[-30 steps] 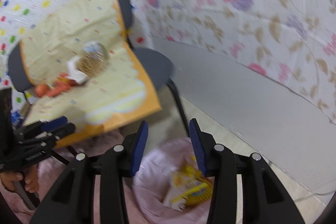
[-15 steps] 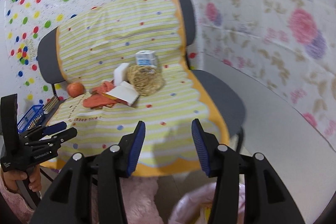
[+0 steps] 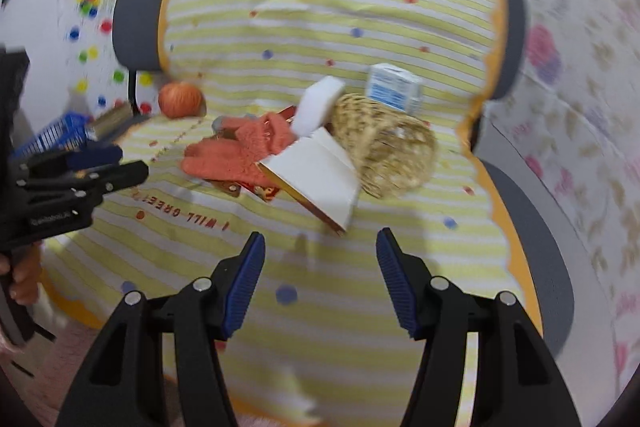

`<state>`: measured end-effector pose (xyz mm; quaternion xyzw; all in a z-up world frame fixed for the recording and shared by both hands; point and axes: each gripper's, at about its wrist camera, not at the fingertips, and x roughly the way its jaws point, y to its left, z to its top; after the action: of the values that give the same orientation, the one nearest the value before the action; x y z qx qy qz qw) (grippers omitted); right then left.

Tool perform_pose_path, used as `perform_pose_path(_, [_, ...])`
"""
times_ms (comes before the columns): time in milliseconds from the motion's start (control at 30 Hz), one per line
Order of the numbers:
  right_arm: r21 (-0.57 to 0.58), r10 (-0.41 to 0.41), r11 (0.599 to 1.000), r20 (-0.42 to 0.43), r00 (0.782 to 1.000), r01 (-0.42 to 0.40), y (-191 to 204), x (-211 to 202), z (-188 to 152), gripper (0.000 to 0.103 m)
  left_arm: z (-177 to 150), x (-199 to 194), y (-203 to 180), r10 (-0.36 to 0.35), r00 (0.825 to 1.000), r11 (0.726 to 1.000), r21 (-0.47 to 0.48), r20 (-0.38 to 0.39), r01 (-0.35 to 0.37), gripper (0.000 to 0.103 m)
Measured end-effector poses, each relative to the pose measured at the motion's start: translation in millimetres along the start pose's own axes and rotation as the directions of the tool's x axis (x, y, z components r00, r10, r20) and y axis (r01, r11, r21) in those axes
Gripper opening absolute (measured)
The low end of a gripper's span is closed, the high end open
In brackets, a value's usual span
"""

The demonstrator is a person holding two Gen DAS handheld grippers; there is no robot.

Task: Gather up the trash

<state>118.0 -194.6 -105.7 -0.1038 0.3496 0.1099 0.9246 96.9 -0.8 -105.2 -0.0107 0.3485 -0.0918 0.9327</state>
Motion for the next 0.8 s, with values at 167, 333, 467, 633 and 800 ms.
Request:
perform_pose_path(167, [-0.108, -0.063, 0.992, -0.018, 0.998, 0.061, 16, 33, 19, 0.057, 3, 8, 8, 0.005, 1.000, 1.000, 0.000, -0.012, -0.005, 0.060])
perform_pose_path(333, [-0.126, -0.057, 0.991, -0.023, 0.998, 0.054, 13, 37, 22, 0.016, 2, 1, 6, -0.013, 1.000, 1.000, -0.003, -0.005, 0.013, 0.060])
perform_pose_path(467, [-0.025, 0.045, 0.999, 0.086, 0.995, -0.043, 0, -14, 19, 0.005, 0, -4, -1, -0.025, 1.000, 1.000, 0.018, 0.005, 0.025, 0.060])
perform_pose_path(633, [0.062, 0.069, 0.995, 0.210, 0.975, -0.084, -14, -81, 10, 0.004, 4, 0, -15, -0.044, 0.999, 0.998, 0.040, -0.002, 0.044, 0.065])
perform_pose_path(800, [0.163, -0.036, 0.987, 0.259, 0.965, -0.007, -31, -113, -6, 0.004, 15, 21, -31, -0.053, 0.998, 0.997, 0.047, -0.027, 0.054, 0.065])
